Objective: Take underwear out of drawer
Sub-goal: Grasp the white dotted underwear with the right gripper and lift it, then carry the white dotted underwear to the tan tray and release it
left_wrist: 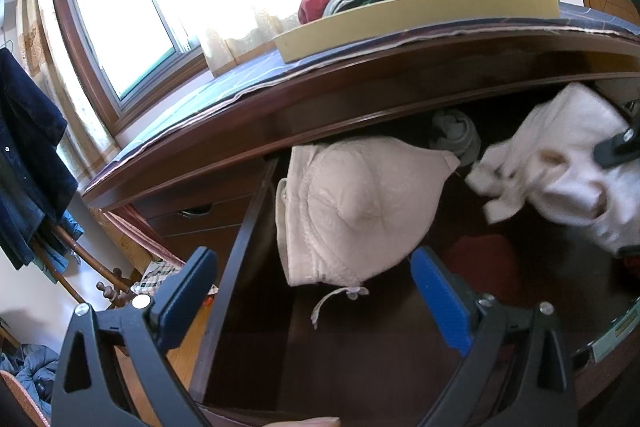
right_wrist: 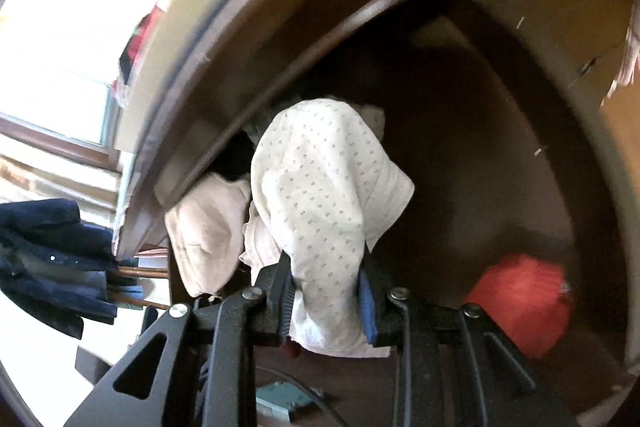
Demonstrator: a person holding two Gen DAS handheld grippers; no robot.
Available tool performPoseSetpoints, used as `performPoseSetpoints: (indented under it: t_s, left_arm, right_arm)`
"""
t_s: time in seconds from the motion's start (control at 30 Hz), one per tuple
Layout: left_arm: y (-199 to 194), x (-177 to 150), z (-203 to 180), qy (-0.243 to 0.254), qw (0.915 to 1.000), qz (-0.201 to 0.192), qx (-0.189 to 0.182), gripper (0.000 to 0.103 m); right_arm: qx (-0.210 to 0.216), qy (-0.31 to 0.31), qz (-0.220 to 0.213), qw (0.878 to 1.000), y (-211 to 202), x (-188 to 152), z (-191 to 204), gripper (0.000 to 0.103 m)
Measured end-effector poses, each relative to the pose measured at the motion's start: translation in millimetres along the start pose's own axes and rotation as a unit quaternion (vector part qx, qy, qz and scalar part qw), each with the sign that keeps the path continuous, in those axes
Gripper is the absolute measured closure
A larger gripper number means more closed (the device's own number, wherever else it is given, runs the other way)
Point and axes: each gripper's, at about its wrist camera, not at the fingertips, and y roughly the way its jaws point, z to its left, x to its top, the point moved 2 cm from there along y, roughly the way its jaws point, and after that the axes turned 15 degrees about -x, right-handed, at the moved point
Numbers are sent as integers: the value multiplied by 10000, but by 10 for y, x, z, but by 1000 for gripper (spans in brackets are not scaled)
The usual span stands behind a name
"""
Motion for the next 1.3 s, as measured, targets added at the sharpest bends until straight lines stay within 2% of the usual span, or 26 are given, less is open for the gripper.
performPoseSetpoints:
  t_s: [0.13,0.3,0.67,0.9,1.3]
  left_arm:
    - [3,3,0,-5,10000,26,4,4]
    - [9,7,0,-11,10000,62,6,4]
    - [15,9,-2,-4,10000,65,36,4]
    - [15,12,-1,-3,10000,50,50,4]
    - [12,17,8,0,10000,25,55,4]
  right_arm:
    - [72,-135,-390,9991,-290,-25,13,74]
    - [469,-232,-376,9979,-577,-7,-41,74]
    - [885,-410,-998,9902,-1183,141,117,74]
    - [1010,-444,-1501,9825,-1476,553,312,74]
    - [796,-586,-2120,9722,-1632,1316,867,74]
